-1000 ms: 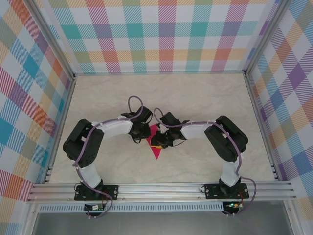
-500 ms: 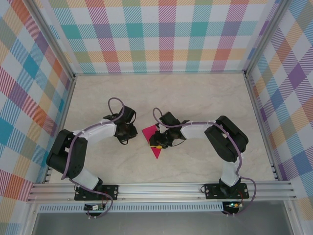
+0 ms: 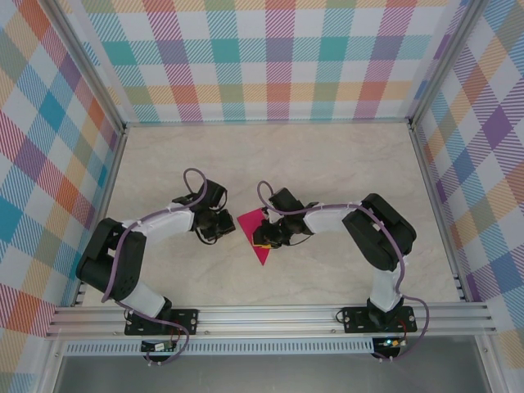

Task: Fold a paper plane with a square sheet of paper (pick it up from the middle)
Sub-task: Third fold the triangle at the center of the table.

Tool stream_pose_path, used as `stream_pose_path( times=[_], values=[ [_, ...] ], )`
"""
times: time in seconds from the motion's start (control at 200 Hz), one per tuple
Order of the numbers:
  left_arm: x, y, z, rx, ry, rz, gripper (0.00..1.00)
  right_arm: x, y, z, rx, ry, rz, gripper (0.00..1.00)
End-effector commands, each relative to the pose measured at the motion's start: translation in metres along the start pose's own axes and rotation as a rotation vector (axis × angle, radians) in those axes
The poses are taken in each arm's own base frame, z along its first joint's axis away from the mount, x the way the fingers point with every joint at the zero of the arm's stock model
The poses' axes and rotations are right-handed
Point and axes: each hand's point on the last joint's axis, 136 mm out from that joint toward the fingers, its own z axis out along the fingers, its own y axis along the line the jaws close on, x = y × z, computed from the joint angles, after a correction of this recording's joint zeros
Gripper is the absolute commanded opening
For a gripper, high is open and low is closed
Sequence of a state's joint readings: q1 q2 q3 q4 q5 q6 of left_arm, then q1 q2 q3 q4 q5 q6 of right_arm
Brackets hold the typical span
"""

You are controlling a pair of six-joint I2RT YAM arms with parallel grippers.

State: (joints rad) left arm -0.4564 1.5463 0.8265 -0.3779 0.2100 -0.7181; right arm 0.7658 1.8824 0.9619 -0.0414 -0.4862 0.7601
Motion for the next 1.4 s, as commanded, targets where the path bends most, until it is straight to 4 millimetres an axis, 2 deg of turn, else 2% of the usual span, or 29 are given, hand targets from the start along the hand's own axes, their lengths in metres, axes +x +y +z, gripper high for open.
stream_pose_path(
  times=[0.0,0.13,0.28,0.44,0.765,0.93,1.115,1.32,1.395],
  values=[
    [0.007,-0.015,-0.005,0.091,0.024,0.002,0.17,0.016,-0.038,0.009,0.104,0.040,0.049,0.18],
    [0.016,-0.027,-0.002,0.131,0.048,0.021,0.16,0.018,-0.042,0.007,0.122,0.042,0.051,0.14],
    [0.026,-0.043,0.004,0.187,0.073,0.041,0.11,0.020,-0.047,0.006,0.150,0.046,0.053,0.00],
    [0.040,-0.052,0.014,0.206,0.115,0.060,0.02,0.020,-0.049,0.004,0.172,0.050,0.055,0.00],
    [0.053,-0.053,0.029,0.178,0.159,0.068,0.00,0.019,-0.050,0.004,0.180,0.051,0.061,0.00],
    [0.056,-0.054,0.026,0.183,0.164,0.072,0.00,0.019,-0.049,0.004,0.181,0.052,0.058,0.00],
    [0.049,-0.047,0.016,0.147,0.107,0.077,0.00,0.019,-0.050,0.004,0.183,0.053,0.059,0.00],
    [0.053,-0.060,0.013,0.221,0.122,0.067,0.00,0.020,-0.051,0.004,0.185,0.056,0.057,0.00],
    [0.056,-0.059,0.016,0.216,0.136,0.066,0.00,0.020,-0.051,0.004,0.187,0.057,0.058,0.00]
  ],
)
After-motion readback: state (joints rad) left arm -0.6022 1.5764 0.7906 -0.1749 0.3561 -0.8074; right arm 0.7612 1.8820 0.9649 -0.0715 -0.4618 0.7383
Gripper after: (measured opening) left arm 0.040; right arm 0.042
